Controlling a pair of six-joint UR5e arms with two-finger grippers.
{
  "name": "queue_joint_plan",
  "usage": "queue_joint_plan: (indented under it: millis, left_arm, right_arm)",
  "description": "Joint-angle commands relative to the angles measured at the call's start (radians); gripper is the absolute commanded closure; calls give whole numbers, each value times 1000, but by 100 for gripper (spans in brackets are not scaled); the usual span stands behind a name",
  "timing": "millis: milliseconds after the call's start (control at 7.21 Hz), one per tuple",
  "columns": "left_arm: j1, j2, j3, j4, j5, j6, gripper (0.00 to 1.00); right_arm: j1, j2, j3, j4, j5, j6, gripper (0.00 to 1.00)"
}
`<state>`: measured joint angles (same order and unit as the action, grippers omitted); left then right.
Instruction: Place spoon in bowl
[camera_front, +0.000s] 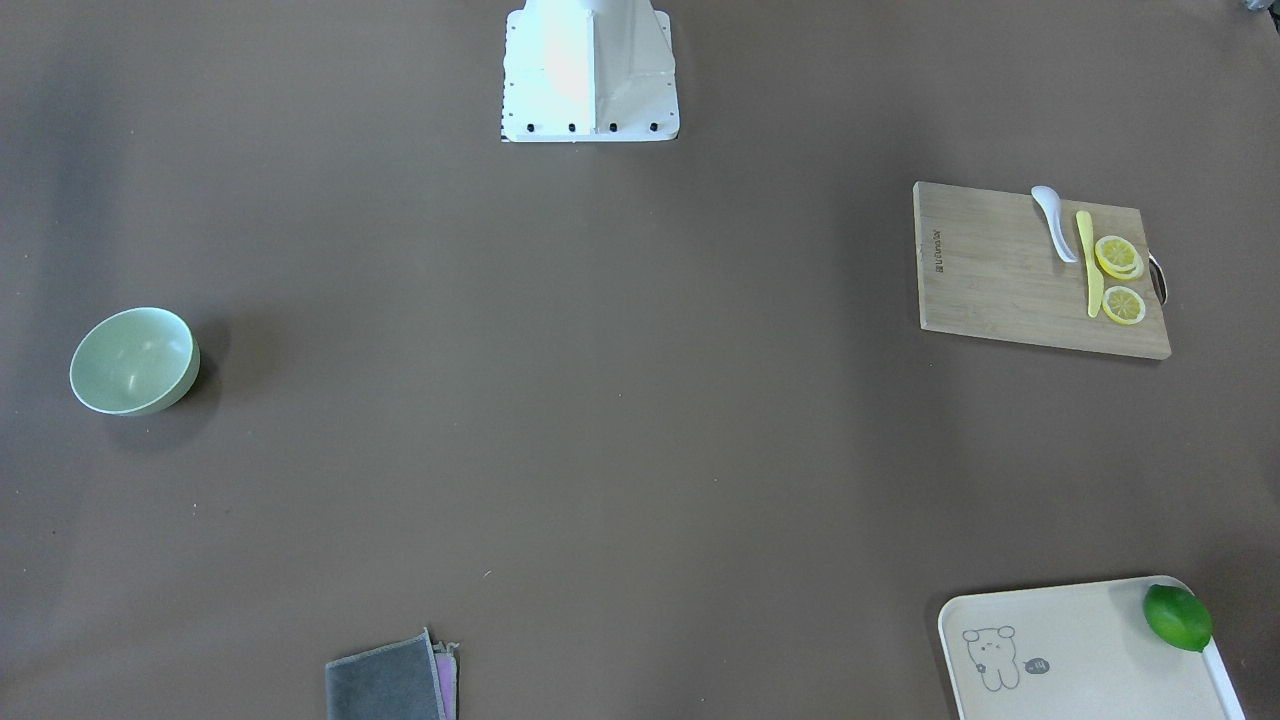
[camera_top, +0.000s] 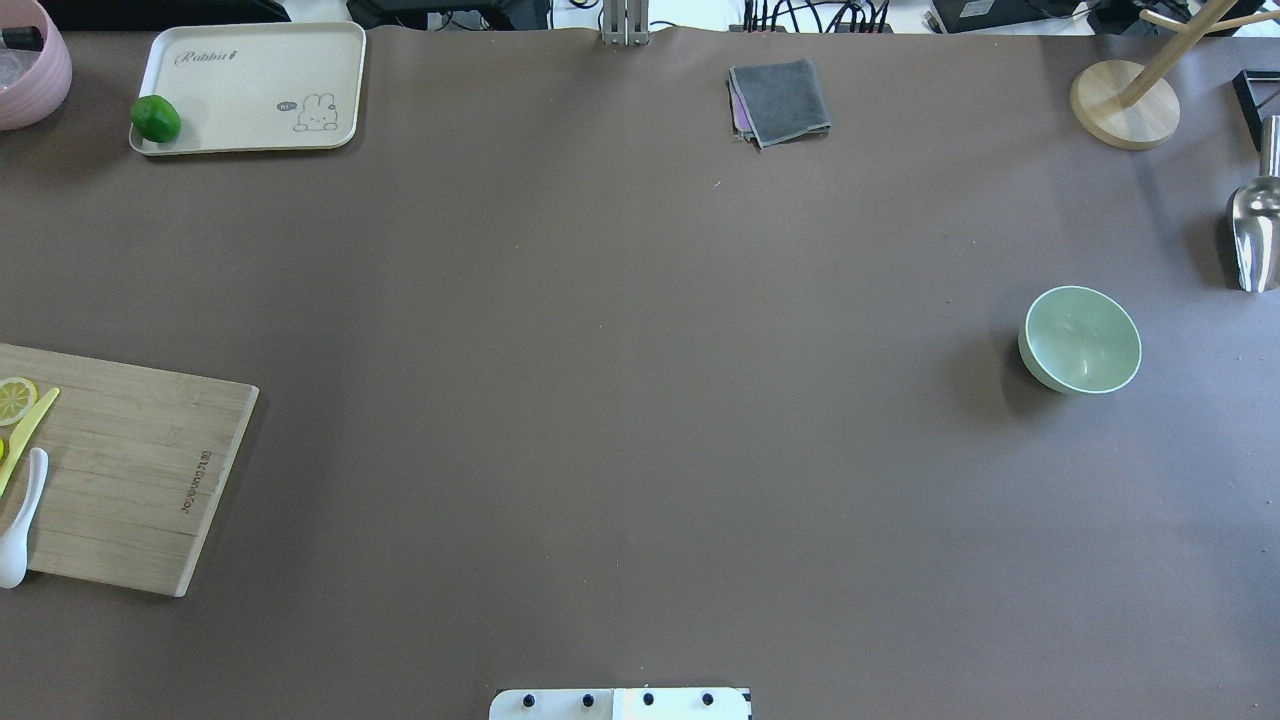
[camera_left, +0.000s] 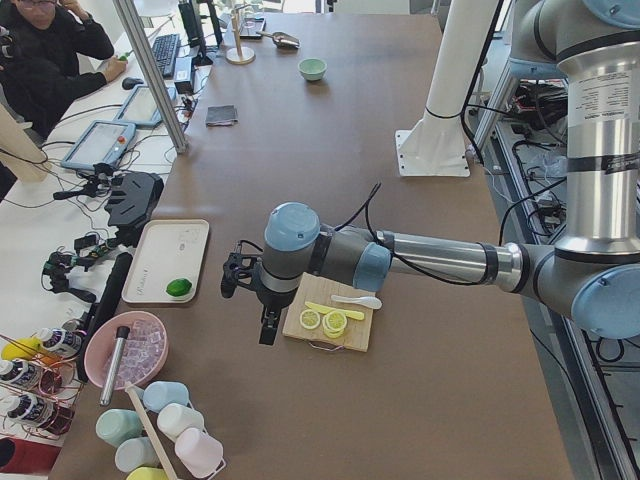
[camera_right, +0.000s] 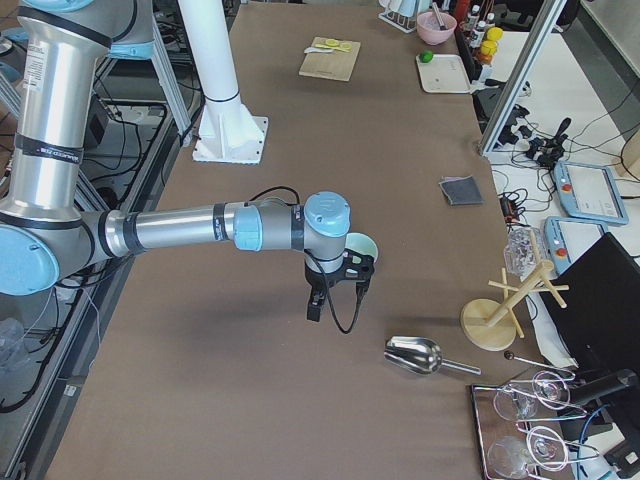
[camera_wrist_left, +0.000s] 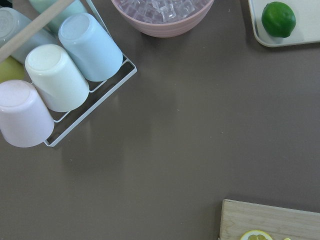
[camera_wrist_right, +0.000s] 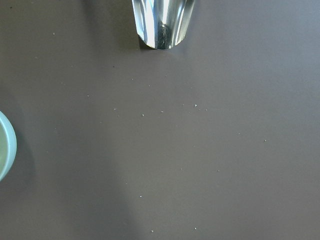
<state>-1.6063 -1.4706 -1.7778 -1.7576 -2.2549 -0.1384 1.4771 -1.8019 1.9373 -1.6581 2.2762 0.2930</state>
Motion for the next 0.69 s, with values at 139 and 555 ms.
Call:
queue_joint_plan:
  millis: [139,555]
  left_arm:
    - [0,-7,-3,3,0,-1,2]
    - [0,-13,-2,7,-5,-1,2]
  right_arm:
    - [0,-7,-3,-2,0,0,0]
    - [3,-17,3,0,0,0,0]
